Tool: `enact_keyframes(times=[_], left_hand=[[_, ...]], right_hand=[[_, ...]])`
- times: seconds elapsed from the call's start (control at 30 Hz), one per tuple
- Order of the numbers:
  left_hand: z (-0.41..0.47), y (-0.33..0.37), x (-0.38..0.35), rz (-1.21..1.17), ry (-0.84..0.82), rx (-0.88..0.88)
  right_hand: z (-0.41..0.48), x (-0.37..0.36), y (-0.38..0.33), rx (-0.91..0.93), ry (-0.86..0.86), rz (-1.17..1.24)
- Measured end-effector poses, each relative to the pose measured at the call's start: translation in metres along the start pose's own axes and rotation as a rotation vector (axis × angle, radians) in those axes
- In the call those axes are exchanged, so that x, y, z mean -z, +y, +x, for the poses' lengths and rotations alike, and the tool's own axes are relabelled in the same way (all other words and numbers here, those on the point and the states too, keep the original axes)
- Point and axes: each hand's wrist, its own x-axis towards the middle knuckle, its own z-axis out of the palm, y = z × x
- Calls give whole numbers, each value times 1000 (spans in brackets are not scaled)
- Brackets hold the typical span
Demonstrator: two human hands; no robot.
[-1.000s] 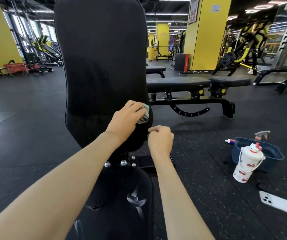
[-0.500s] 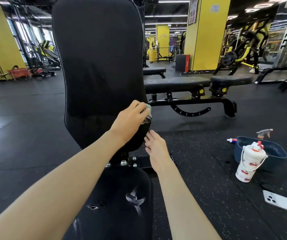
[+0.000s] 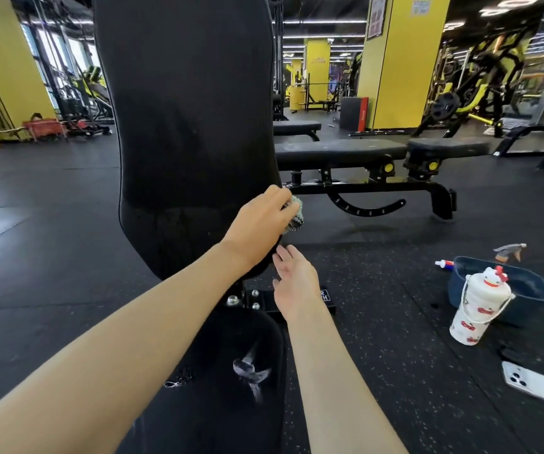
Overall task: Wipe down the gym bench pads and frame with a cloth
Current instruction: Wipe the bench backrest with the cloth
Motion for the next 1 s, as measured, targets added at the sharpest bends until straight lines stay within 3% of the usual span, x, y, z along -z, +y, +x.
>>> enact_keyframes(times=[0.07,0.27,0.33,0.4,0.53,0.73,0.87,0.93,1.0], left_hand=[[-6,-3,-5,76,-49,-1],[-47,-14,-14,-7,-186,-20],[-47,-17,-7,-36,-211,-37],[-40,-24,6,-67,-113,20],[-34,-50,23,-79,163,321],[-69,-30,-10,-115,46,339],[-94,-28,-17,-86,-112,169],[-92,-31,-8,-88,-39,179],[-78,-39,3,-98,144,307]], right_hand=[[0,2,0,-11,-10,-29],[0,2,-8,-25,14,30],[-4,-3,-9,20,5,-76],[-11,-12,-9,86,-4,-233],[-19,-27,-6,170,-59,-459],[-26,-23,1,198,-81,-607],[-28,-18,-2,200,-122,-667],[-30,-17,-5,201,-143,-747],[-31,-19,-2,253,-152,-879]])
